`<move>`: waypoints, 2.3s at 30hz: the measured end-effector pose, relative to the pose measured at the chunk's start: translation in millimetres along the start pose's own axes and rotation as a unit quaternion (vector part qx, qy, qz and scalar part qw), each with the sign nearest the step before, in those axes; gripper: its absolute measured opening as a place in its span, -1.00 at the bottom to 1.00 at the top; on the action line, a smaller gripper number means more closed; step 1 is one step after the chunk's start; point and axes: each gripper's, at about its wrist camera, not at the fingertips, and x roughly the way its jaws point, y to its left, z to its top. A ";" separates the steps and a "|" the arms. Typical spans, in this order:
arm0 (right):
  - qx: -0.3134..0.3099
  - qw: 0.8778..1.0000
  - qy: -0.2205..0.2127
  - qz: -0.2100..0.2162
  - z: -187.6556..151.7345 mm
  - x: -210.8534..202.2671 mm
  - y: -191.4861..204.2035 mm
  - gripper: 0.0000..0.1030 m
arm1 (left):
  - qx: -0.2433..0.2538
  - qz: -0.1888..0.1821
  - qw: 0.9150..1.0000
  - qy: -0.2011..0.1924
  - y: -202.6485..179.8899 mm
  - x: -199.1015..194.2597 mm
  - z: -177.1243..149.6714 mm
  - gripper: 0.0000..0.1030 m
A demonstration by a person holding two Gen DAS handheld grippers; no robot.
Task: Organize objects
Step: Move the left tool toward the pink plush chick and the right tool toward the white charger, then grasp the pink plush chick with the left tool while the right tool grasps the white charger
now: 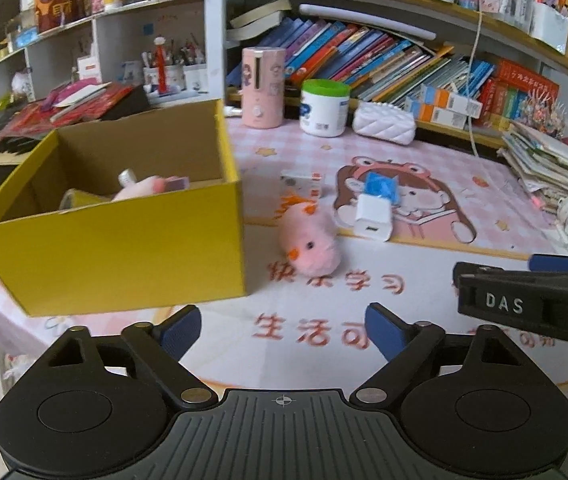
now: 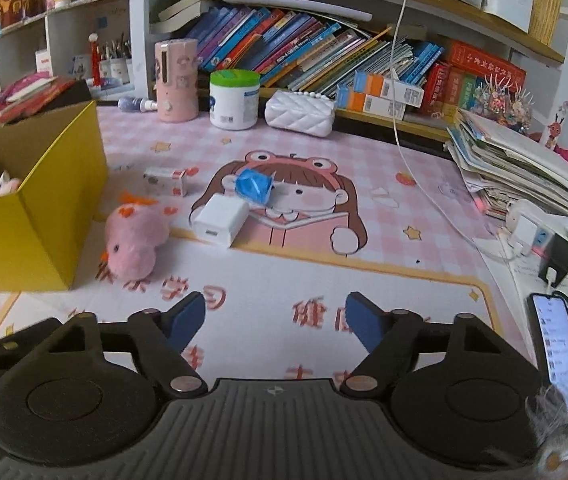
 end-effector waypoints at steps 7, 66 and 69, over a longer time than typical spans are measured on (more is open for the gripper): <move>0.010 1.000 -0.003 0.022 16.3 19.3 -21.4 0.40 | -0.002 0.008 1.000 0.005 -19.2 22.5 11.8 0.36; -0.092 0.983 0.074 0.138 63.3 170.1 35.5 -0.14 | -0.044 0.060 0.997 0.002 -5.9 29.5 15.5 -0.04; -0.086 0.983 0.078 0.139 61.8 165.8 34.2 -0.18 | -0.044 0.056 0.997 -0.004 -4.9 26.4 15.4 -0.04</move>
